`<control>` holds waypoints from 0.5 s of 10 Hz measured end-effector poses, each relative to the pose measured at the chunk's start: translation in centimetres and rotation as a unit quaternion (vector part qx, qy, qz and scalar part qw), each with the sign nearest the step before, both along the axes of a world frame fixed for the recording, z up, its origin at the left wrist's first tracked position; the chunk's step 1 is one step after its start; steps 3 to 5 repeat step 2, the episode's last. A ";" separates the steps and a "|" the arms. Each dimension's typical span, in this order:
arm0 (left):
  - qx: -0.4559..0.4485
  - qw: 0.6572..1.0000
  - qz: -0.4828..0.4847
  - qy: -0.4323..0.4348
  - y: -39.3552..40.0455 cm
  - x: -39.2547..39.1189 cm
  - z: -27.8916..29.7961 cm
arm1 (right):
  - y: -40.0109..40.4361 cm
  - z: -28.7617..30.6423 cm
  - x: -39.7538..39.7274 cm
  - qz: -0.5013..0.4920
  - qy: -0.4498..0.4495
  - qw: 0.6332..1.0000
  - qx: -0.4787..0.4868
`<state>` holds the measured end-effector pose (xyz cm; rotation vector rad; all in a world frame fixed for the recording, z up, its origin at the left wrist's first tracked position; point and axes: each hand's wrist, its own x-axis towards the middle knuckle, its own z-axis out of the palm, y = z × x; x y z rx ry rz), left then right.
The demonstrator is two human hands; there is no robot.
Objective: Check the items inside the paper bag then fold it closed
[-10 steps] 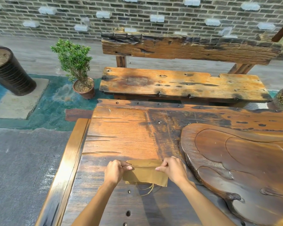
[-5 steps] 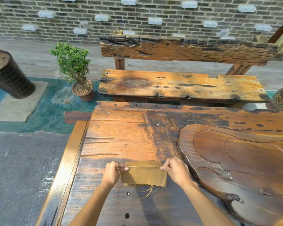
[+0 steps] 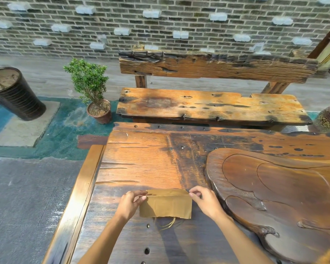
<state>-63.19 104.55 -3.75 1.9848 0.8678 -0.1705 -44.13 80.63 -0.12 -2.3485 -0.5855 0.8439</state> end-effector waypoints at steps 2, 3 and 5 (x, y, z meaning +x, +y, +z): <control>0.110 0.990 0.048 -0.071 -1.6 -0.7 2.0 | -0.8 1.6 -1.0 -0.009 -0.074 0.997 0.029; 0.110 0.990 0.048 -0.071 -1.6 -0.7 2.0 | -0.8 1.6 -1.0 -0.009 -0.074 0.997 0.029; 0.110 0.990 0.048 -0.071 -1.6 -0.7 2.0 | -0.8 1.6 -1.0 -0.009 -0.074 0.997 0.029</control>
